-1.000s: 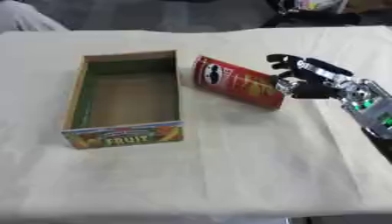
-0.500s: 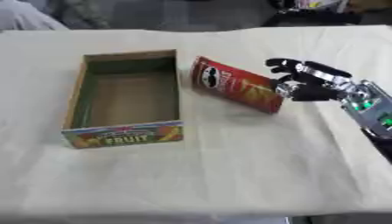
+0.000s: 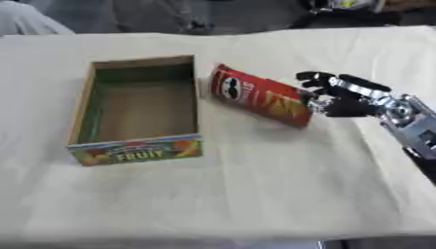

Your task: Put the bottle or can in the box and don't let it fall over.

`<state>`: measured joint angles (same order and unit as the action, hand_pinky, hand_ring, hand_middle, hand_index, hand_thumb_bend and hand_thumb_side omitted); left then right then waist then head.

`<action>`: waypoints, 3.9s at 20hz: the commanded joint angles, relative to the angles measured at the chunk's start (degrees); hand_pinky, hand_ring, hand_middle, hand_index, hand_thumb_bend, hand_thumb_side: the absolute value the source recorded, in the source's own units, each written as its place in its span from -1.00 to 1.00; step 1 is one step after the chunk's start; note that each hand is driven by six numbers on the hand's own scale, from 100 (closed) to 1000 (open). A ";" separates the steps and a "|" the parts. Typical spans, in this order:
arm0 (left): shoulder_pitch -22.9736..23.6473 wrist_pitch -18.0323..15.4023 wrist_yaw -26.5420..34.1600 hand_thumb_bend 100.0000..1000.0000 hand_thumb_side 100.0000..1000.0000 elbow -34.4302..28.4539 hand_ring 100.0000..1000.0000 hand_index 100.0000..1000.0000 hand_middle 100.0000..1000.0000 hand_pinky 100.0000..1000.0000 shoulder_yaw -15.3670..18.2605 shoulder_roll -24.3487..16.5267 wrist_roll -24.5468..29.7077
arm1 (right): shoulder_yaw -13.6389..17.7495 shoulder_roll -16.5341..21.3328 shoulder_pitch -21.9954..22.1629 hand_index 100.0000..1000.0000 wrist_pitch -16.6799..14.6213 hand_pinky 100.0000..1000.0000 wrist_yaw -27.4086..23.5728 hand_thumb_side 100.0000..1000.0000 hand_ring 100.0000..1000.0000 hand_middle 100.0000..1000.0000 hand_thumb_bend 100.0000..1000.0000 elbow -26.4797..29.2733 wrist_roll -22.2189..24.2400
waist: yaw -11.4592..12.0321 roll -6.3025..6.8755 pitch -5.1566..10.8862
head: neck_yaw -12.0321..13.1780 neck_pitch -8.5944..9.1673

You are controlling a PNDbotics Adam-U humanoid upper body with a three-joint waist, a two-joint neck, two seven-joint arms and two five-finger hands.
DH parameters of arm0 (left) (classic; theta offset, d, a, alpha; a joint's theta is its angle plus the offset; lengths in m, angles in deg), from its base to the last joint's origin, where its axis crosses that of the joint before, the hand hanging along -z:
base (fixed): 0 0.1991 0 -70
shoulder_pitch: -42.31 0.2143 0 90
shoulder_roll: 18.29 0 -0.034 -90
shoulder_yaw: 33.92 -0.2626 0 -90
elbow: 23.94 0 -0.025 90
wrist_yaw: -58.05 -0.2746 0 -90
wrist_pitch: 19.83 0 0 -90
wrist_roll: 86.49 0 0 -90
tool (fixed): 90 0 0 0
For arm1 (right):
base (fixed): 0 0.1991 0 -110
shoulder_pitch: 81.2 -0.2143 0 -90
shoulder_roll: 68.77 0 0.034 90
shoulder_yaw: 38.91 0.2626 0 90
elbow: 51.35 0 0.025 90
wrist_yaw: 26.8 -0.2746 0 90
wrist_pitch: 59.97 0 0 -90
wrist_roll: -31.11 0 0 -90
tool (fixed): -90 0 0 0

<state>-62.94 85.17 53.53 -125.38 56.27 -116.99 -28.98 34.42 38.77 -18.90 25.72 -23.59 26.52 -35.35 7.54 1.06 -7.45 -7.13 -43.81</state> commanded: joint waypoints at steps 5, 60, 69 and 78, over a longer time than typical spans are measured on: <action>-0.87 0.04 0.10 -0.49 0.00 -1.21 0.55 0.38 0.62 -0.31 0.55 -1.13 0.01 | -0.06 1.28 -0.33 1.00 -0.51 0.89 1.48 0.12 1.00 1.00 -1.00 0.41 0.83 | 0.13 0.69 -0.24 | 0.14 -0.31; -0.83 -0.09 0.30 -0.55 0.00 -1.47 0.56 0.34 0.60 -0.31 0.80 -1.10 0.17 | -4.10 -0.23 -3.76 1.00 6.30 0.47 9.96 0.19 1.00 1.00 -1.00 -2.01 1.81 | 0.85 -0.02 -0.26 | -0.39 -0.31; -0.73 -0.15 0.23 -0.56 0.00 -1.54 0.57 0.34 0.61 -0.30 0.86 -1.09 0.14 | -5.11 -0.43 -4.71 1.00 8.76 0.53 10.47 0.34 1.00 1.00 -1.00 -3.70 4.40 | 0.79 -0.10 -0.16 | -0.58 -0.31; -0.80 -0.15 0.20 -0.57 0.00 -1.56 0.57 0.34 0.60 -0.30 0.89 -1.08 0.30 | -5.85 -0.56 -4.36 1.00 9.39 0.58 9.41 0.18 1.00 1.00 -1.00 -4.57 5.72 | 0.70 0.03 -0.17 | -0.79 -0.31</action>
<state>-62.94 85.15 54.03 -126.01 56.31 -116.95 -28.85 29.43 37.60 -23.37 34.80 -14.20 23.01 -30.21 8.24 1.04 -7.45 -7.74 -43.81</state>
